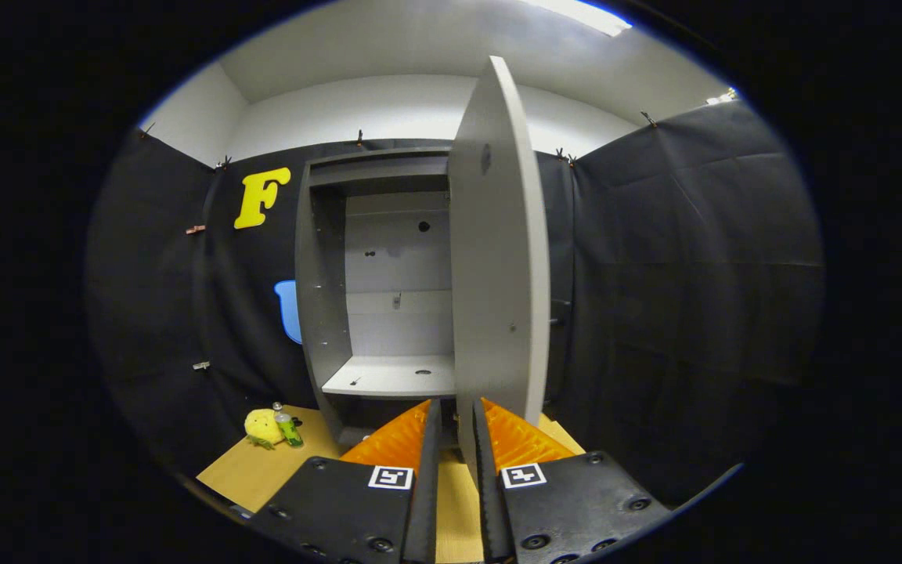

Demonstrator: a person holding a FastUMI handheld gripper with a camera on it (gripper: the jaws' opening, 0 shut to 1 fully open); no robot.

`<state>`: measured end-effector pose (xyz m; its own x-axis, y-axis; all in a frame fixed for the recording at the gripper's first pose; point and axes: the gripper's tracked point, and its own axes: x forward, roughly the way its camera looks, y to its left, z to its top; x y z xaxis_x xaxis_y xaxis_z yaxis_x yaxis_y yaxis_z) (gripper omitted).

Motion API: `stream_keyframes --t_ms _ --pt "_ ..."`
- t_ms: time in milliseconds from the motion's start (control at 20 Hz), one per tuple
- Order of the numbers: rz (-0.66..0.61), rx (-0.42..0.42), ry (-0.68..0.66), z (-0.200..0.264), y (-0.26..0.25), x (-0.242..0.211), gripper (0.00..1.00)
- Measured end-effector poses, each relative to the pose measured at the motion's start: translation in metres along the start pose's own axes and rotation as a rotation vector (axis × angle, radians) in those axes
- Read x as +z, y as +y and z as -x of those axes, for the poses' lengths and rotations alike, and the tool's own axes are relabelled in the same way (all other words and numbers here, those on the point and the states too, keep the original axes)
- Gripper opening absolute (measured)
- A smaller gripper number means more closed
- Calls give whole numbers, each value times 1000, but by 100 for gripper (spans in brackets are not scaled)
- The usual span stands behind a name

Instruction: Open the shoe cabinet door, grab the shoes and put them into the shoe cabinet, then close the shoe cabinet door.

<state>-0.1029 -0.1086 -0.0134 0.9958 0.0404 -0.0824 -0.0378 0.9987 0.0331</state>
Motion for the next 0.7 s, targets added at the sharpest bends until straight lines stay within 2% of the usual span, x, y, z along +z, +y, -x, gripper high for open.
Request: stream_keyframes --t_ms 350,700 --pt "-7 141 104 -1 54 -73 27" --pt "38 259 285 -13 114 -195 27"
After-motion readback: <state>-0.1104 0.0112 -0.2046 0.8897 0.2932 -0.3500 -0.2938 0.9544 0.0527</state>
